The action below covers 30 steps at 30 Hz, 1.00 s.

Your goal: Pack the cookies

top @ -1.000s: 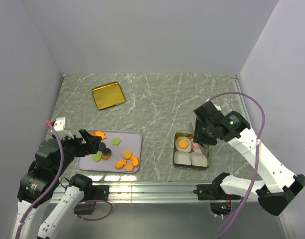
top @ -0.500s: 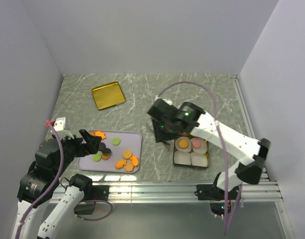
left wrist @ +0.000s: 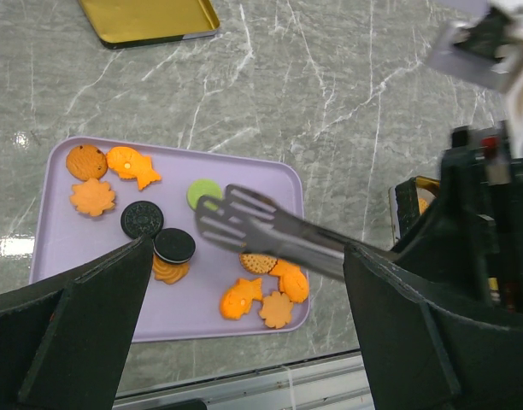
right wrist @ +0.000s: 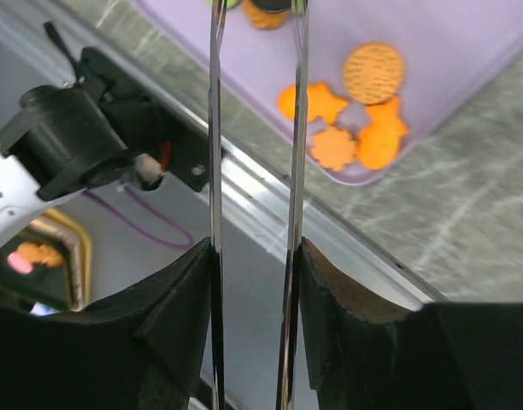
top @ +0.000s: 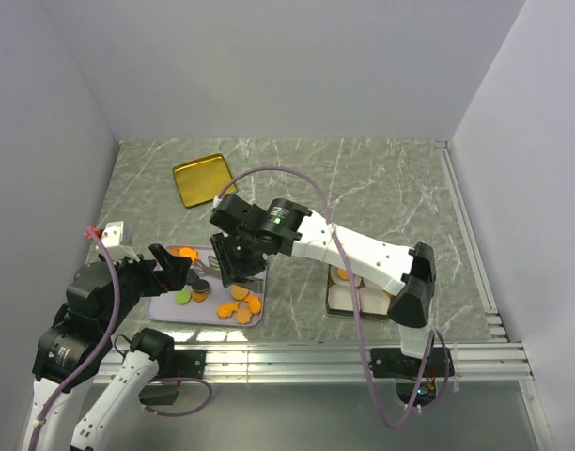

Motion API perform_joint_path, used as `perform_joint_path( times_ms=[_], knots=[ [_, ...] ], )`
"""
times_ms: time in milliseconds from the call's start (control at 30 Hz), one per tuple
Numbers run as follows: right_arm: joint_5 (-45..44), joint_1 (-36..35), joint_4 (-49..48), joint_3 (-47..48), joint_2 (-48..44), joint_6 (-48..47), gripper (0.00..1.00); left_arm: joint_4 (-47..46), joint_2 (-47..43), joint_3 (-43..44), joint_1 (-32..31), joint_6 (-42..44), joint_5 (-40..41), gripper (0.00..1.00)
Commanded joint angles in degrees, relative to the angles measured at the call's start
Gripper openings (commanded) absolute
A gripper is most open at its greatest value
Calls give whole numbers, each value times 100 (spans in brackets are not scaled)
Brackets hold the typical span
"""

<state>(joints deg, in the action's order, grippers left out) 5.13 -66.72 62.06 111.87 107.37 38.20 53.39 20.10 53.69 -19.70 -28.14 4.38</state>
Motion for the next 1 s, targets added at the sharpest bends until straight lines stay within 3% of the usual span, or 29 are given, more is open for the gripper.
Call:
perform_joint_path(
  times_ms=[0,433,967],
  knots=[
    [699,19,-467,396,300,-75,49,-171,-41,27,-16,19,63,99],
    [463,1,34,625,926,-84,54,-135,-85,54,2,-25,142,100],
    [402,-105,-151,423,1233,109,60,-171,-120,27,-7,28,45,99]
  ],
)
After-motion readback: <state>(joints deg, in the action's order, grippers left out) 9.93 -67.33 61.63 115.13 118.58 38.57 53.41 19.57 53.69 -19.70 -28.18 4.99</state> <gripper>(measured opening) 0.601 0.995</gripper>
